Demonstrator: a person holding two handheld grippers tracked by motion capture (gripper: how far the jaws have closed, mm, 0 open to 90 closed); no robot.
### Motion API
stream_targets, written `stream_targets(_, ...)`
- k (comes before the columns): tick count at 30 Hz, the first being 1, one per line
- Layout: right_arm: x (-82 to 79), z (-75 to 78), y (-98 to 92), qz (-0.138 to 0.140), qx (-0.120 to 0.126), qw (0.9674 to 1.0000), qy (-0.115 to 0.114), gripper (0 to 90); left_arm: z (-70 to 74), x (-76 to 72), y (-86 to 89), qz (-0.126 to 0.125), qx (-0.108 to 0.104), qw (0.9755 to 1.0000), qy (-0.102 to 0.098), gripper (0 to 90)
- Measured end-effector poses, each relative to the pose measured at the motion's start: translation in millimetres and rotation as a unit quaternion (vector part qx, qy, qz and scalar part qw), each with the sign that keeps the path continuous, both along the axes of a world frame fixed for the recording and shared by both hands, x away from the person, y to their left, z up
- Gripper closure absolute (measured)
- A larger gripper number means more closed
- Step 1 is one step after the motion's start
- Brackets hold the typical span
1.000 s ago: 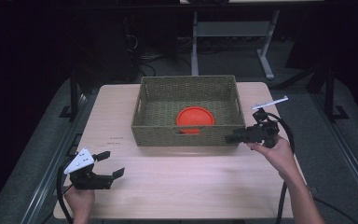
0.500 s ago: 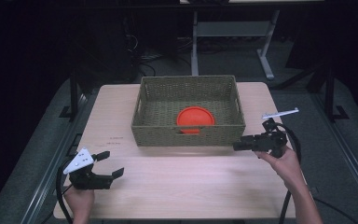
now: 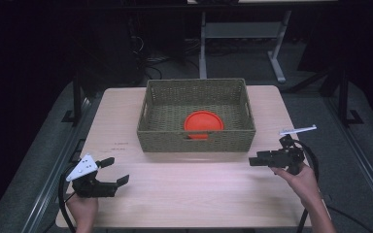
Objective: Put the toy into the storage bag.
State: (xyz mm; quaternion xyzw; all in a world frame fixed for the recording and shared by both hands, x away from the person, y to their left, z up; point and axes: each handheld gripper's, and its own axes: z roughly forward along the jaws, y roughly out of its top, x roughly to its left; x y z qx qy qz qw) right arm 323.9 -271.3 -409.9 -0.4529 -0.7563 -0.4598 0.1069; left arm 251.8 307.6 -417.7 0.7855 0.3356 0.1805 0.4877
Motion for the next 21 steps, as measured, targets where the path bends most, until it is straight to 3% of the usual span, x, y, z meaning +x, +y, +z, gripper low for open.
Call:
stream_targets(11,-16.8,-20.1,-21.5,-0.025,0.006,0.9996,0.014,22.6,-1.0,-0.3,-2.8,-0.006,0.001,1.0000,0.001,12.6)
stream_targets(21,-38.3,-37.6,-32.4,-0.031,0.010,0.9995,-0.006,21.6,-2.0,0.3,-5.9,-0.009,0.008,0.9999,0.001,12.7)
